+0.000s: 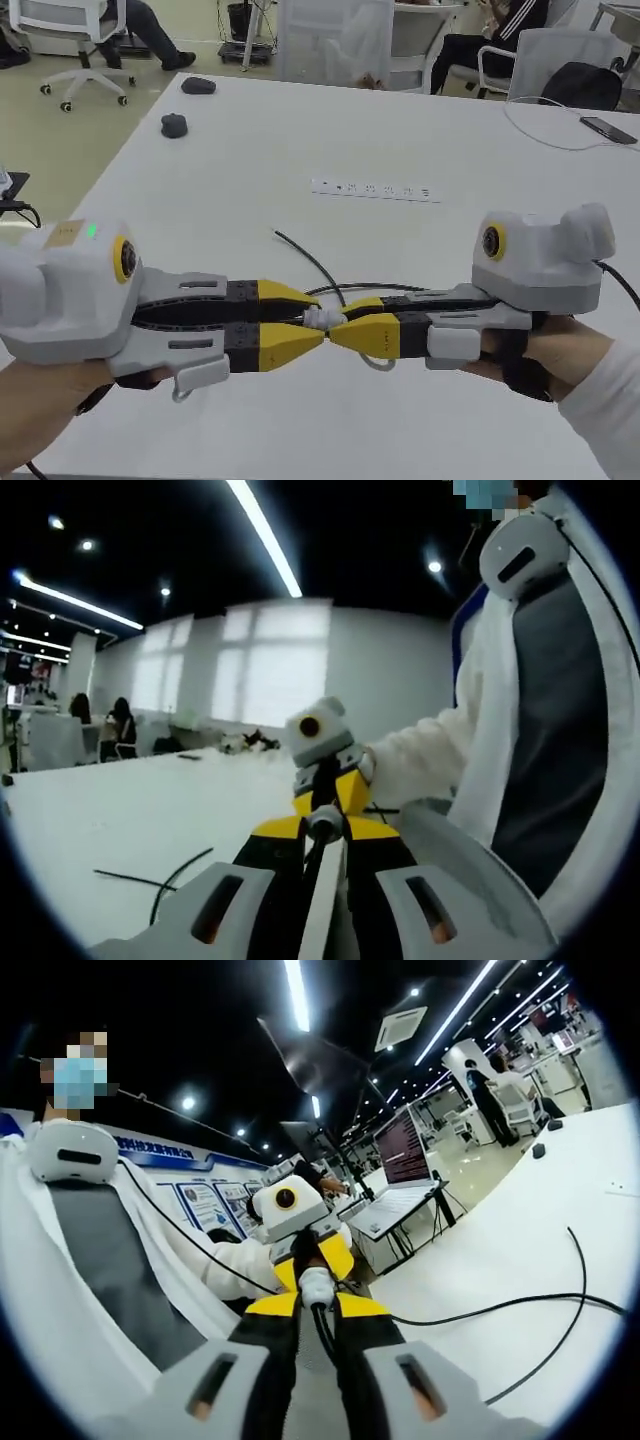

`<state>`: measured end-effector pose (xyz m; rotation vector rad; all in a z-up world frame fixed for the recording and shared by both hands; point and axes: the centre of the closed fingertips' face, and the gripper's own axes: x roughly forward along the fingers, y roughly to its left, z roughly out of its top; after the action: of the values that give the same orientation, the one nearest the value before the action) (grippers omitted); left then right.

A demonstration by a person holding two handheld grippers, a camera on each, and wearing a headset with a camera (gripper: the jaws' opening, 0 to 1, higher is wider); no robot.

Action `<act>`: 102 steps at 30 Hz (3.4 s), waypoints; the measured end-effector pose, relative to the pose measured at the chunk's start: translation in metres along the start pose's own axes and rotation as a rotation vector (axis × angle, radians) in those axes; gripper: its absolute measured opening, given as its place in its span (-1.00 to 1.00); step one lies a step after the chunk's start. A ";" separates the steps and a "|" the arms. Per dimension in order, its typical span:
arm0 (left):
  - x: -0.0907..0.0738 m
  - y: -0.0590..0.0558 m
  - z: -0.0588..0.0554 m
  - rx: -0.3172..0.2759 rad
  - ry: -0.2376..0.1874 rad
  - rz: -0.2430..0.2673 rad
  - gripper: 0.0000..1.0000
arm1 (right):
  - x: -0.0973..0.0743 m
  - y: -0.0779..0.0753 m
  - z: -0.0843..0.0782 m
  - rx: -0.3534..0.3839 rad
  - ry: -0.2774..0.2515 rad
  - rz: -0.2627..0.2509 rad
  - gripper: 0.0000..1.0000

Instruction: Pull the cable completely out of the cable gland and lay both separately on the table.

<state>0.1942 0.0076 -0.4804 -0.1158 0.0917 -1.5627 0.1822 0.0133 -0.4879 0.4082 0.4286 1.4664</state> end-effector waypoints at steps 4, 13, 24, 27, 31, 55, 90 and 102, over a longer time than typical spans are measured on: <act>-0.001 0.003 0.001 -0.081 -0.013 -0.001 -0.70 | 0.000 -0.001 0.002 -0.079 0.004 -0.016 -0.78; -0.002 0.008 0.001 -0.260 -0.050 0.001 -0.70 | 0.002 -0.004 0.006 -0.347 0.044 -0.061 -0.79; -0.004 0.009 -0.001 -0.279 -0.053 0.006 -0.70 | 0.004 -0.009 0.004 -0.444 0.063 -0.073 -0.78; -0.004 0.009 -0.001 -0.254 -0.052 0.011 -0.70 | 0.003 -0.013 0.003 -0.381 0.065 -0.084 -0.77; -0.006 0.010 0.003 -0.215 -0.068 0.018 -0.70 | -0.002 -0.020 0.001 -0.435 0.089 -0.118 -0.68; 0.014 -0.001 0.000 -0.089 -0.036 -0.010 -0.45 | -0.005 -0.011 -0.002 -0.510 0.096 -0.082 -0.97; -0.004 0.015 -0.006 -0.198 -0.088 0.064 -0.68 | -0.030 -0.041 -0.038 -0.528 0.222 -0.168 -0.96; 0.000 0.011 -0.013 -0.194 -0.069 0.061 -0.68 | -0.047 -0.055 -0.062 -0.489 0.279 -0.207 -0.96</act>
<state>0.2033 0.0070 -0.4943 -0.3160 0.1909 -1.4850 0.1944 -0.0366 -0.5678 -0.2273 0.3063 1.3719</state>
